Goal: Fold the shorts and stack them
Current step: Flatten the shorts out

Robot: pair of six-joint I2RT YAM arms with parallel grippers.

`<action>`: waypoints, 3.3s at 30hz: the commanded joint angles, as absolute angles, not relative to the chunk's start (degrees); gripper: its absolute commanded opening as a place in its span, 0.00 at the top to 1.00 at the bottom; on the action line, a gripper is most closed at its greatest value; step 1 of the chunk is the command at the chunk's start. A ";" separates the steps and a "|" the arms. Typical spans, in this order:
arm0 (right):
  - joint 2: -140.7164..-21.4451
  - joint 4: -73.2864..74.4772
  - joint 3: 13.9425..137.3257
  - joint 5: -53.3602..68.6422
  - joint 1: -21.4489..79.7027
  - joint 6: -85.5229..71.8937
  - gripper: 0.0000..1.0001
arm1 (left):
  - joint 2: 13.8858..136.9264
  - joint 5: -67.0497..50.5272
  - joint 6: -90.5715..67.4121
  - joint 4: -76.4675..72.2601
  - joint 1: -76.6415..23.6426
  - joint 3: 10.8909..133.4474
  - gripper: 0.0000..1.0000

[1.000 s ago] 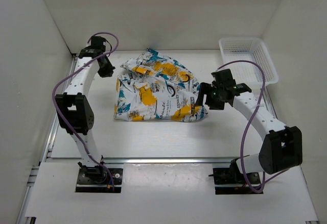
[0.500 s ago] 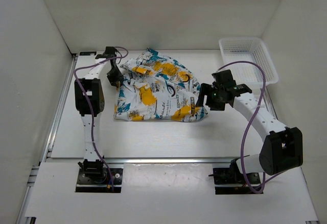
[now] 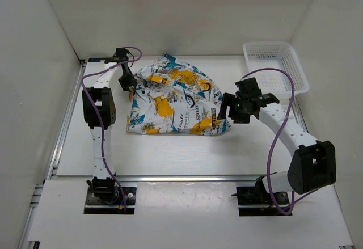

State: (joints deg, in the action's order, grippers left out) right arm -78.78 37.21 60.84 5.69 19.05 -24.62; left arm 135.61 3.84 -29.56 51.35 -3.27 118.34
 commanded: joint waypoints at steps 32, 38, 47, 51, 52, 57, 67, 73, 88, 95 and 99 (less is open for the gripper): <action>-80.51 37.44 62.58 4.57 19.16 -23.82 0.03 | 131.46 0.09 -33.47 51.15 -3.34 129.43 0.90; -81.12 37.44 61.52 4.57 19.16 -23.82 0.02 | 141.83 -2.20 -37.61 50.63 -2.11 140.52 0.90; -81.04 36.91 61.00 4.57 19.16 -23.82 0.02 | 139.85 -1.58 -35.69 50.63 -0.97 140.99 0.42; -79.98 36.91 61.00 5.10 19.16 -23.82 0.02 | 130.72 1.14 -33.32 50.63 -0.97 132.65 0.15; -79.37 36.91 61.00 5.10 19.16 -23.82 0.02 | 125.91 2.97 -33.31 50.63 -0.97 127.06 0.15; -77.70 36.91 59.77 5.10 19.16 -24.35 0.01 | 111.47 6.86 -33.57 50.63 0.08 106.56 0.15; -75.85 36.39 58.19 5.63 19.16 -24.35 0.01 | 94.31 1.14 -42.98 49.05 -0.09 69.36 0.43; -75.85 36.39 58.18 6.15 19.16 -24.35 0.01 | 95.80 -0.26 -42.98 46.67 -0.09 63.81 0.37; -75.32 35.86 58.18 6.68 19.16 -24.35 0.01 | 105.46 4.83 -44.21 43.07 -2.90 70.04 0.53; -75.32 35.86 58.18 6.68 19.16 -24.35 0.01 | 103.46 7.37 -44.21 43.07 -3.43 69.35 0.43; -75.32 35.86 58.18 6.68 19.16 -24.35 0.01 | 102.83 8.96 -43.60 43.07 -3.43 68.73 0.42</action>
